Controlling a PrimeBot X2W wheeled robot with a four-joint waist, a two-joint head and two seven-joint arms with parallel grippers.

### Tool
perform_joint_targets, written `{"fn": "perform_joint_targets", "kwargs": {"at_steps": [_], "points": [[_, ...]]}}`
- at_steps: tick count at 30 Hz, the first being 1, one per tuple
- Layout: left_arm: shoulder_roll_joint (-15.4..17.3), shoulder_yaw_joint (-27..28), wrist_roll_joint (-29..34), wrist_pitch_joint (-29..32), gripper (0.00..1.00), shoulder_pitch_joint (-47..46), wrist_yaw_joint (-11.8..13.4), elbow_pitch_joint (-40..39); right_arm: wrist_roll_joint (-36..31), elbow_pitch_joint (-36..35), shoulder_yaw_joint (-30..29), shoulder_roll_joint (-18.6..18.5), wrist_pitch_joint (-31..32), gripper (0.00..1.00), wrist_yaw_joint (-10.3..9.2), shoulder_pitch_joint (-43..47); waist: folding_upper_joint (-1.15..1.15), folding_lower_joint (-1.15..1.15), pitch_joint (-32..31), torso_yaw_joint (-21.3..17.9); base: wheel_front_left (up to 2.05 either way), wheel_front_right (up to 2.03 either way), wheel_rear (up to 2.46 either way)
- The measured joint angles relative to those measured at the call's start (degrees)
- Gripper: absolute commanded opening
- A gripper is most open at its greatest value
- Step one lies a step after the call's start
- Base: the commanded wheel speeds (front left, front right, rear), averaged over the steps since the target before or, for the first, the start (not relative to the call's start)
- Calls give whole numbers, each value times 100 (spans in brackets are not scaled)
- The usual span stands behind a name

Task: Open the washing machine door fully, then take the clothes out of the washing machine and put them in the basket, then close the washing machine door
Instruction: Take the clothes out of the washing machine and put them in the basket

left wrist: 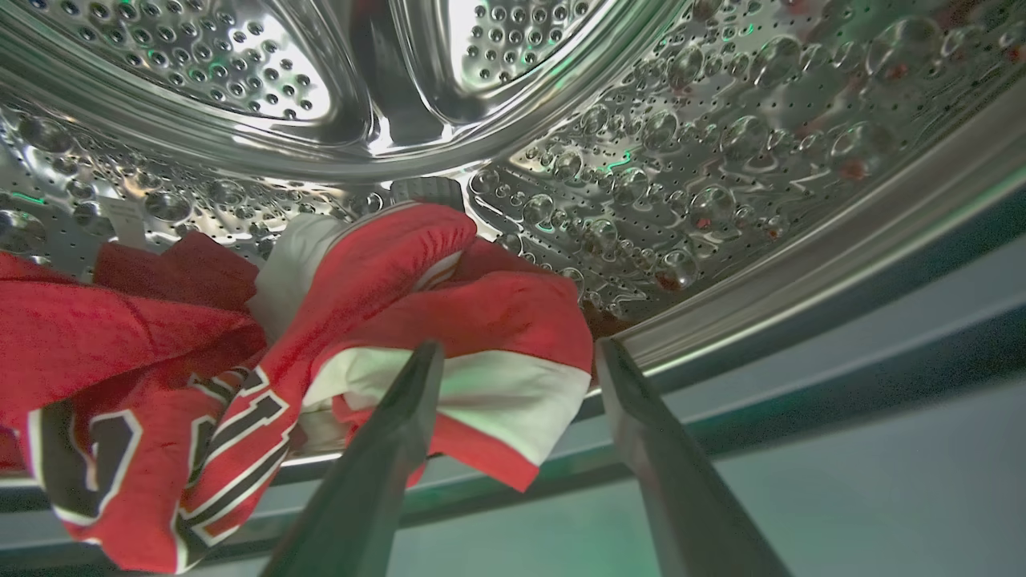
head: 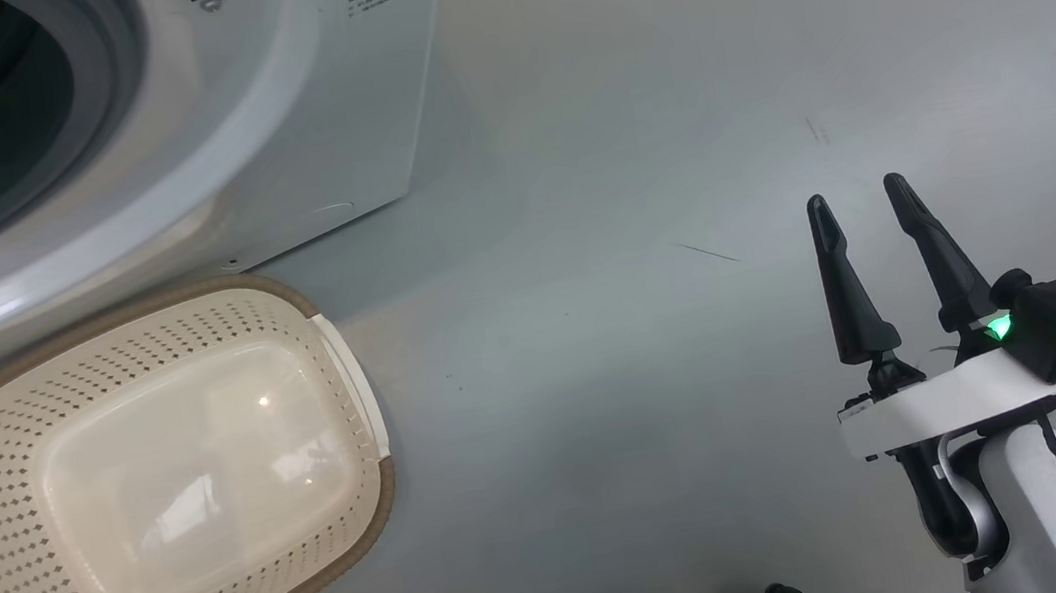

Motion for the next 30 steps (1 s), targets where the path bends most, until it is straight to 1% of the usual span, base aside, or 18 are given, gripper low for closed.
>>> {"fn": "perform_joint_targets", "kwargs": {"at_steps": [3,6,9,13,16,18,19,20,24,30], "points": [[64,19,1,91,100,-171,15,143,27,36,-26,32,-14,100,3,-16,0,0,99,-103,0,0,0],[77,47,4,178,100,-320,109,289,27,35,-103,51,-14,100,52,-46,0,0,198,-178,0,0,0],[77,104,4,293,100,-373,182,533,27,42,-171,81,-14,100,58,-91,0,0,275,-231,0,0,0],[65,205,-22,421,100,-382,305,780,25,45,-220,97,-14,100,102,-144,0,0,317,-255,0,0,0],[68,234,-34,466,100,-433,346,855,23,48,-252,112,-14,100,122,-155,0,0,331,-243,0,0,0],[60,249,-63,520,47,-495,355,926,22,52,-268,119,-14,100,153,-160,0,0,342,-231,0,0,0],[48,275,-90,547,37,-517,356,969,22,56,-274,122,-14,100,164,-166,0,0,346,-224,0,0,0],[36,291,-140,571,0,-536,356,1003,21,59,-281,125,-14,100,180,-171,0,0,350,-216,0,0,0],[9,287,-146,553,0,-547,356,1107,3,74,-328,147,-14,100,202,-178,0,0,349,-176,0,0,0],[-42,283,-144,270,0,-534,341,1239,-44,124,-428,164,-14,100,250,-214,0,0,256,-96,0,0,0]]}}
